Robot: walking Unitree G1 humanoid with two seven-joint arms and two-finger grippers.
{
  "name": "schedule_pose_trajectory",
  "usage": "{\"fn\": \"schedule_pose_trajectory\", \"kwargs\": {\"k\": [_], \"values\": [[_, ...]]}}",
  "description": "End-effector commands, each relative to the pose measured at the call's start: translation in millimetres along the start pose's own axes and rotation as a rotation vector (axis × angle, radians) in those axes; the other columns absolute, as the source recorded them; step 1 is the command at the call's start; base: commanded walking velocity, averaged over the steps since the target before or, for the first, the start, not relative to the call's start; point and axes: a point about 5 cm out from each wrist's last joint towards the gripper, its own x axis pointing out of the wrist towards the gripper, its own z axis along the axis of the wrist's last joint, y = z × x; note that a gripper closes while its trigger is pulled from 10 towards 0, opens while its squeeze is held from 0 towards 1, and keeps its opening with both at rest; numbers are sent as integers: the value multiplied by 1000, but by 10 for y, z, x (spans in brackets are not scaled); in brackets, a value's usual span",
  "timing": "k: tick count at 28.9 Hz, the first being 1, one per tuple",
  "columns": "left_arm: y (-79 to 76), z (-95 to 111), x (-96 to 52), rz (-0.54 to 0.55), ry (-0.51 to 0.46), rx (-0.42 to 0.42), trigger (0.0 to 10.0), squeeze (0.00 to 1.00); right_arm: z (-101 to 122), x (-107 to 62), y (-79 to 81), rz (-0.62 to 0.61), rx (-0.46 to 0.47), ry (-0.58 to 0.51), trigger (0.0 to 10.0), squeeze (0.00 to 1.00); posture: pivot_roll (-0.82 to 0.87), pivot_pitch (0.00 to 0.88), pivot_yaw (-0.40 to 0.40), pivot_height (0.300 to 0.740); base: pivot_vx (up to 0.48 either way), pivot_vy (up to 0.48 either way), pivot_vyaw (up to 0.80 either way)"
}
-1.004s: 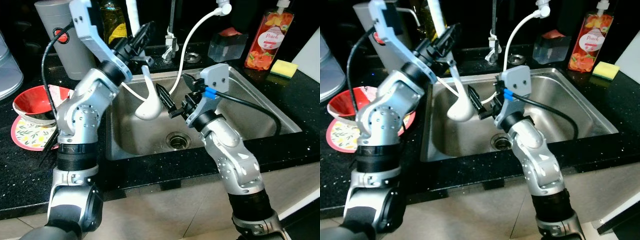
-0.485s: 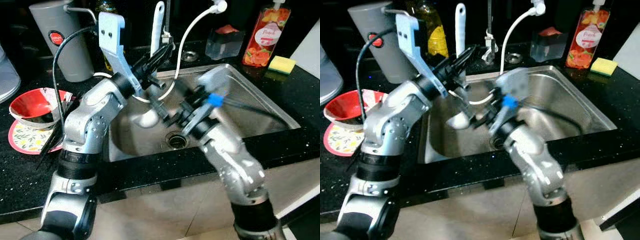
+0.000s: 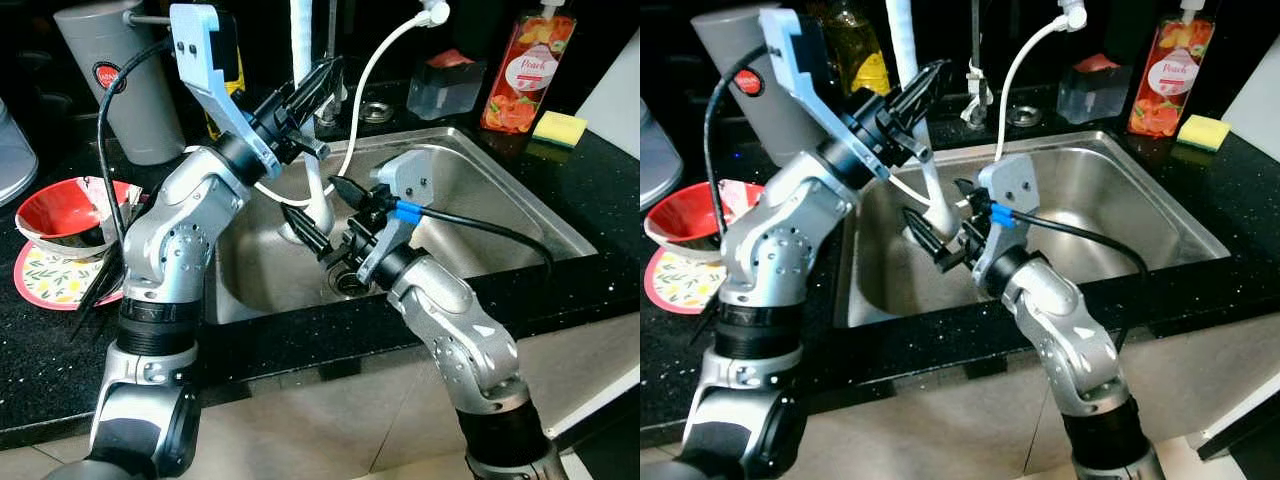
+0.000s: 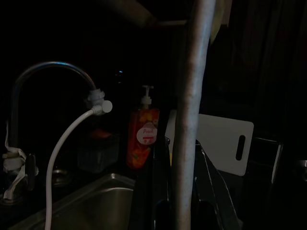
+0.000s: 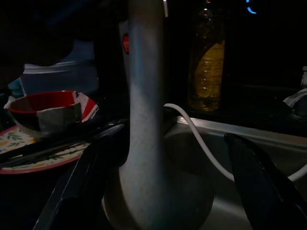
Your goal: Kitchen organization
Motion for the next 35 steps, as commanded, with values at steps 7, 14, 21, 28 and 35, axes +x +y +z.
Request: {"fn": "schedule_pose_trajectory", "kwargs": {"k": [7, 14, 21, 28, 35], "values": [[16, -141, -18, 22, 81, 56, 10000, 0, 30, 10, -181, -125, 13, -23, 4000, 0, -15, 0, 51, 740, 0, 0, 0], [38, -174, -30, 40, 94, 61, 10000, 0, 35, 15, -195, -134, 12, -29, 0, 0, -11, 0, 48, 740, 0, 0, 0], [68, -169, -36, 67, 88, 64, 10000, 0, 23, 16, -203, -145, 11, -25, 0, 0, -10, 0, 47, 740, 0, 0, 0], [61, -180, -34, 62, 84, 50, 10000, 1000, 17, 14, -223, -155, 3, -19, 0, 0, -14, 0, 47, 740, 0, 0, 0], [-5, -152, -96, -5, 89, 26, 10000, 0, -6, 20, -348, -253, -7, -4, 10000, 0, -15, 0, 50, 740, 0, 0, 0]]}}
